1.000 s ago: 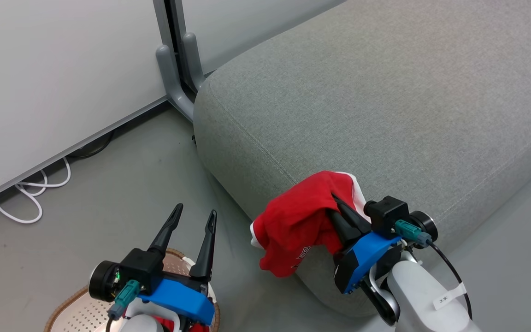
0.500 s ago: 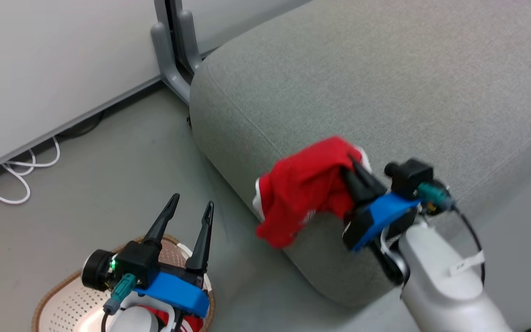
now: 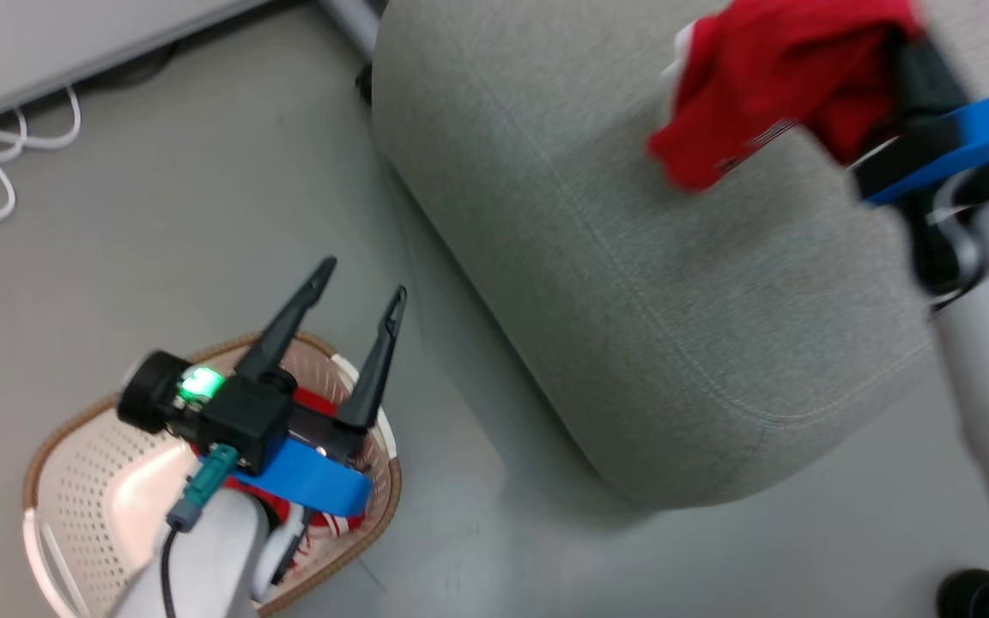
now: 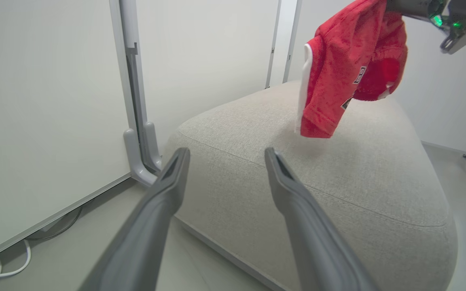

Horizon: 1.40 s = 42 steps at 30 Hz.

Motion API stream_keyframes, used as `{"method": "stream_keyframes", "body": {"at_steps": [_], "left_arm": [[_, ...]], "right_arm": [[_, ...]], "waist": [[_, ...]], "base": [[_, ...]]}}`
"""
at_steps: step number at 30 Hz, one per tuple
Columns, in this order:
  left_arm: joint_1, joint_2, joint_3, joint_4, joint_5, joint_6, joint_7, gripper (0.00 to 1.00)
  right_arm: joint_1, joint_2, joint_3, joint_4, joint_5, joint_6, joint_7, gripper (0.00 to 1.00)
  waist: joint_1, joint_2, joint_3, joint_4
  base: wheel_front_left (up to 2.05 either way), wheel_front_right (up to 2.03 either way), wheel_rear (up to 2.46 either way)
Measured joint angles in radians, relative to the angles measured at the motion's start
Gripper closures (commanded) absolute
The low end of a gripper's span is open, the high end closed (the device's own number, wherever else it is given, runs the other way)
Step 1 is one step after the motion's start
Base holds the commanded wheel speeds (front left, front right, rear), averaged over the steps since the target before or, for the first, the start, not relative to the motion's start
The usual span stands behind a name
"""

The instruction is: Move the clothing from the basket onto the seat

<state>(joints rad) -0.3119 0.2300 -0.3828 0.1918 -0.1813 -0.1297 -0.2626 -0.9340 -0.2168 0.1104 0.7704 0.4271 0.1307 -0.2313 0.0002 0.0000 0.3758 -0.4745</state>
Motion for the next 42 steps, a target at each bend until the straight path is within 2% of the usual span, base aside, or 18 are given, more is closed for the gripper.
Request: {"method": "stream_keyframes", "body": {"at_steps": [3,10,16,22,23,26,30,42], "left_arm": [[-0.040,0.038,-0.008,-0.041,0.007,0.000,0.003,0.00],[-0.070,0.101,-0.011,-0.155,0.030,0.000,0.026,0.00],[-0.072,0.124,-0.015,-0.228,0.035,0.001,0.059,0.00],[-0.070,0.127,-0.022,-0.237,0.033,0.003,0.064,0.00],[-0.070,0.126,-0.024,-0.235,0.032,0.004,0.064,0.00],[-0.076,0.123,-0.030,-0.228,0.030,0.004,0.059,0.00],[-0.085,0.119,-0.032,-0.209,0.023,0.005,0.052,0.00],[-0.100,0.081,-0.061,-0.126,0.003,0.005,0.023,0.00]], "right_arm": [[-0.043,-0.076,-0.068,0.004,0.024,0.000,-0.012,1.00],[-0.078,-0.123,-0.140,0.054,0.015,0.000,-0.026,1.00],[-0.083,-0.129,-0.201,0.113,-0.020,0.000,-0.030,1.00],[-0.076,-0.123,-0.250,0.123,-0.087,0.000,-0.030,1.00],[-0.074,-0.122,-0.259,0.121,-0.098,0.000,-0.030,0.89],[-0.066,-0.114,-0.295,0.101,-0.134,0.000,-0.031,0.00],[-0.060,-0.087,-0.310,0.100,-0.164,0.000,-0.031,0.00],[-0.015,-0.071,-0.321,0.131,-0.217,0.000,-0.031,0.00]], "waist": [[0.0000,0.0000,0.065,0.023],[0.0001,0.0000,0.202,0.080],[0.0001,0.0000,0.290,0.122],[0.0000,0.0000,0.331,0.145],[0.0000,0.0000,0.333,0.149],[0.0000,-0.0001,0.332,0.155],[0.0000,0.0000,0.323,0.156],[-0.0001,0.0000,0.255,0.179]], "base": [[0.00,0.00,0.00],[0.00,0.00,0.00],[0.00,0.00,0.00],[0.00,0.00,0.00],[0.00,0.00,0.00],[0.00,0.00,0.00],[0.00,0.00,0.00],[0.00,0.00,0.00]]}}
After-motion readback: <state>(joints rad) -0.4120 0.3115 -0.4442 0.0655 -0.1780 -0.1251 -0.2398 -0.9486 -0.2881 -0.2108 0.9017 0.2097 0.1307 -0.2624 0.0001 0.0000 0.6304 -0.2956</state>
